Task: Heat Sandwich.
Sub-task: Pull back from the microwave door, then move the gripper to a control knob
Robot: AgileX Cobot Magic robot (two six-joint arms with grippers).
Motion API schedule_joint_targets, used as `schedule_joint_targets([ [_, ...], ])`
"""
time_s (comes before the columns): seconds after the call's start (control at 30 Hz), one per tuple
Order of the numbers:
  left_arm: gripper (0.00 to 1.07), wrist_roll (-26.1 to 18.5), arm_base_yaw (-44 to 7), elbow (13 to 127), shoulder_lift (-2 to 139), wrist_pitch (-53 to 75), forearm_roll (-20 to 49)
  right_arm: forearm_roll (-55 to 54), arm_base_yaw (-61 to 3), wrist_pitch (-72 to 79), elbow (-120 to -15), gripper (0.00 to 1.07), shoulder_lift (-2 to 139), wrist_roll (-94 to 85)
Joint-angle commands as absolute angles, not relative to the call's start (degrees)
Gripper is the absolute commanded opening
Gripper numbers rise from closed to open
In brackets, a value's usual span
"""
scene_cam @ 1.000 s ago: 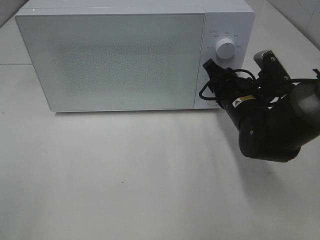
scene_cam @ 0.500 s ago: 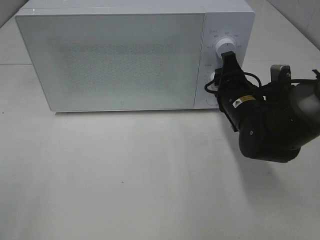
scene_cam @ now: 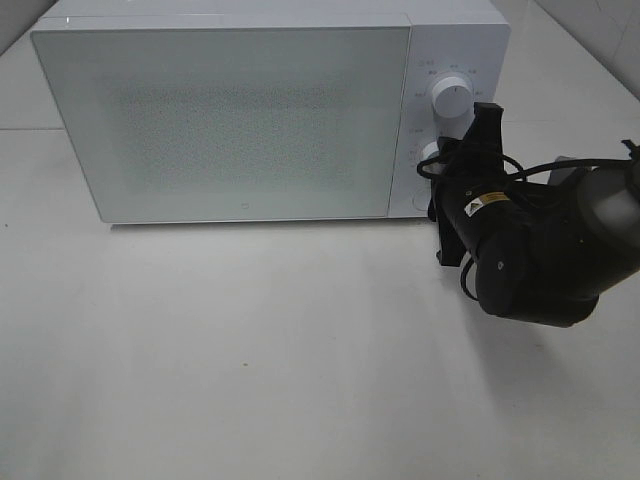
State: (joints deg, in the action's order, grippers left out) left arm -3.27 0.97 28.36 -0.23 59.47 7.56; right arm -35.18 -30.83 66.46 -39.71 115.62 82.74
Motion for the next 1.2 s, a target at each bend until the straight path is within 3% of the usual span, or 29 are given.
schedule_joint_targets([
  [0.03,0.99,-3.09,1.2,28.19,-1.83,59.24,7.79,-36.04,-30.88,70.36,-40.39,0.07,114.82,85.14],
  [0.87,0.99,-3.09,1.2,28.19,-1.83,59.24,7.79,-33.75,-30.88,71.22,-40.39,0.15,114.82,83.19],
  [1.2,0.99,-3.09,1.2,28.19,-1.83,59.24,7.79,-33.86,-30.88,72.19,-40.39,0.39,114.82,82.96],
])
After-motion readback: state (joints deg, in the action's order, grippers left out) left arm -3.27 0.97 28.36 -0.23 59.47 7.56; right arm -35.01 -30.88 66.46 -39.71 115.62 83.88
